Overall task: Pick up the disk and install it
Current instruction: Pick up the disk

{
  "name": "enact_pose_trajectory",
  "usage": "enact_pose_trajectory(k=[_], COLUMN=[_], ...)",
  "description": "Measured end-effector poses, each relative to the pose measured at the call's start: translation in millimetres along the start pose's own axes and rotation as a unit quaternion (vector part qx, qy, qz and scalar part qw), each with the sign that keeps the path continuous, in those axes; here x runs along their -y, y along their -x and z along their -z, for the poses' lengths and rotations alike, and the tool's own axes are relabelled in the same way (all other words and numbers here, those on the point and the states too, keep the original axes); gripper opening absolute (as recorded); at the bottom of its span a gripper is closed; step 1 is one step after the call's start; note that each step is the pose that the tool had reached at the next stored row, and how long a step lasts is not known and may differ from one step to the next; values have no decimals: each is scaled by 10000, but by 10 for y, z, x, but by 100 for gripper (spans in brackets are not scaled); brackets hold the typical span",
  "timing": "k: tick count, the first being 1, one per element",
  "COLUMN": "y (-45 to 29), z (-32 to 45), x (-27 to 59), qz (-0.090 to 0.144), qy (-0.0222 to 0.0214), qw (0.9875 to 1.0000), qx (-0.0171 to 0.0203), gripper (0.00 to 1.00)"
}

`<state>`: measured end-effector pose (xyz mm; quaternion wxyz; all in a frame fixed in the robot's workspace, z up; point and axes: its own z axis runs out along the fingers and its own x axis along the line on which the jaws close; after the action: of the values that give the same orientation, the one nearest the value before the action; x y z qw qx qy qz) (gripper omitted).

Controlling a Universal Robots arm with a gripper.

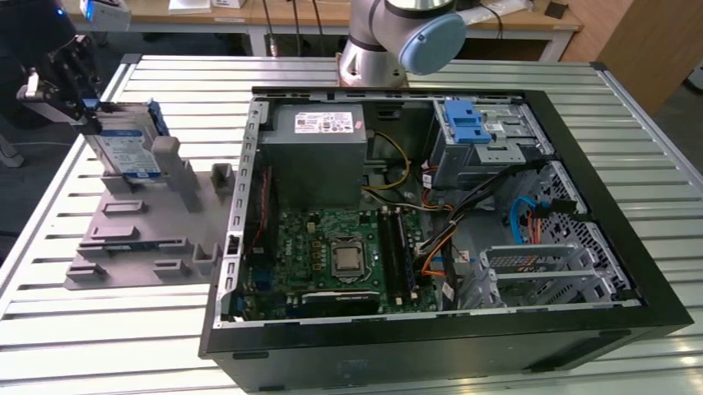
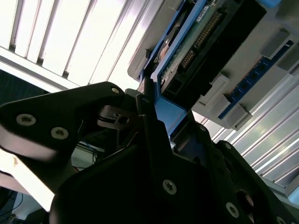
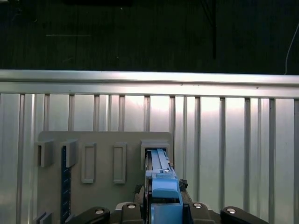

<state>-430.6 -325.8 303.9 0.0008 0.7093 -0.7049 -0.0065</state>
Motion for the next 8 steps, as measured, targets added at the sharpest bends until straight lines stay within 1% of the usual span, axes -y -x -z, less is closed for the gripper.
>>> enact_pose_trajectory(k=[3,5,7,8], y=[0,-1,0,-1], z=[-10,-27,-49,-63], x=[0,0,0,1], qz=[0,0,-1,-1], qy=[-1,0,2,0], qw=[10000,10000,10000,10000], qx=[-1,-20,-52,-58], gripper=[37,37,38,38])
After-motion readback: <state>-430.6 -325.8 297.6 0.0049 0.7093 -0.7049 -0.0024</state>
